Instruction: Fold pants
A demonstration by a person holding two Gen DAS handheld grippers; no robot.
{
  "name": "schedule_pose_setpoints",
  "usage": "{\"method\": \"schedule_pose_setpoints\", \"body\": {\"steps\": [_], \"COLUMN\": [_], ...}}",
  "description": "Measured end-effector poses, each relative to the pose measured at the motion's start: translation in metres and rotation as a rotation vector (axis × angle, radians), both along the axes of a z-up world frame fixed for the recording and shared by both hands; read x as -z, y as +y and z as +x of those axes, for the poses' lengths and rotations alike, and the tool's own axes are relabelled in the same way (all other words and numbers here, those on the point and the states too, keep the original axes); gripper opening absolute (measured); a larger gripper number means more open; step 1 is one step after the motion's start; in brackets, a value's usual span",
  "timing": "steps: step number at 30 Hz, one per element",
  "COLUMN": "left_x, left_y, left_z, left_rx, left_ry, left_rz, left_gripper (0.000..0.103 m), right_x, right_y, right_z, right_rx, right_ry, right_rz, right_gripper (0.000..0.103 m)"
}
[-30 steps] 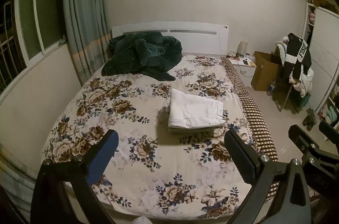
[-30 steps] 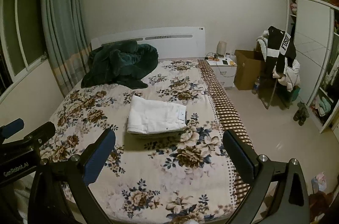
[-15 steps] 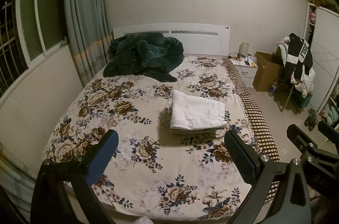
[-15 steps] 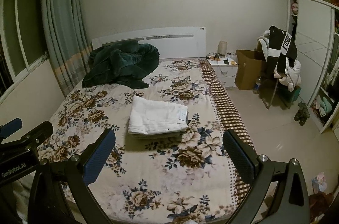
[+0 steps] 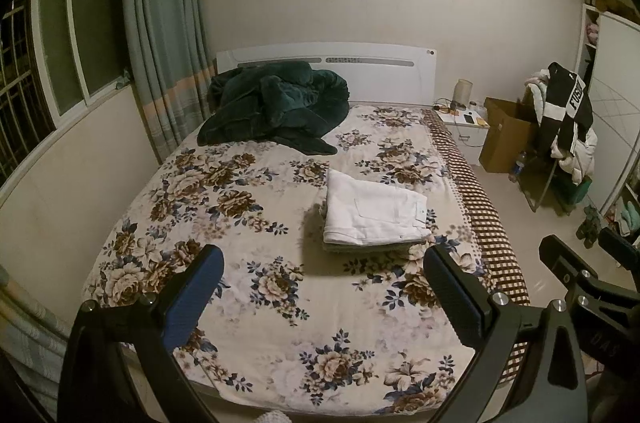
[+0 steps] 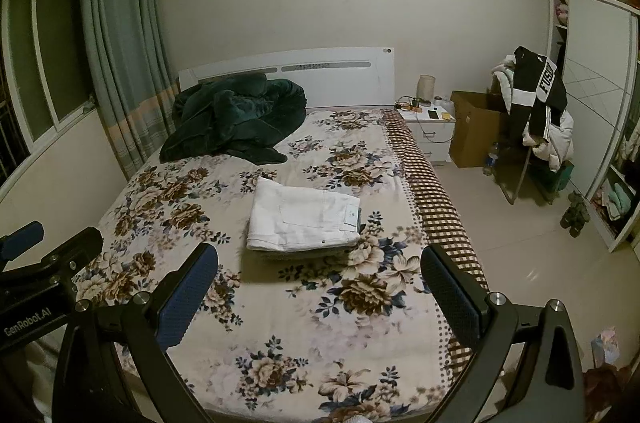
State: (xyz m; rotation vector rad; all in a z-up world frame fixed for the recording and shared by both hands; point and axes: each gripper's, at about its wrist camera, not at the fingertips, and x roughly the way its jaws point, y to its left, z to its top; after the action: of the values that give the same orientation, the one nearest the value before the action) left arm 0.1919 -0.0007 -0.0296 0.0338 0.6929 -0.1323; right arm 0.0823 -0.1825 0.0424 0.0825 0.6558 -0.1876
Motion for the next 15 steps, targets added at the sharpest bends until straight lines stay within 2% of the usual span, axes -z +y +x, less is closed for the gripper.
{"method": "schedule_pose_setpoints", "body": {"steps": [15], "left_x": [-0.0011], "left_y": [0.0012], "left_z": [-0.0004], "left_rx": [-0.001], "left_ry": [0.001], "left_rz": [0.0], "left_gripper": [0.102], "right_x": [0.0008], "right_y": [-0.0019], "right_z": [-0.0013], "right_rx": [0.0], "right_ry": [0.001], "right_rz": [-0.001], "right_gripper": [0.103]}}
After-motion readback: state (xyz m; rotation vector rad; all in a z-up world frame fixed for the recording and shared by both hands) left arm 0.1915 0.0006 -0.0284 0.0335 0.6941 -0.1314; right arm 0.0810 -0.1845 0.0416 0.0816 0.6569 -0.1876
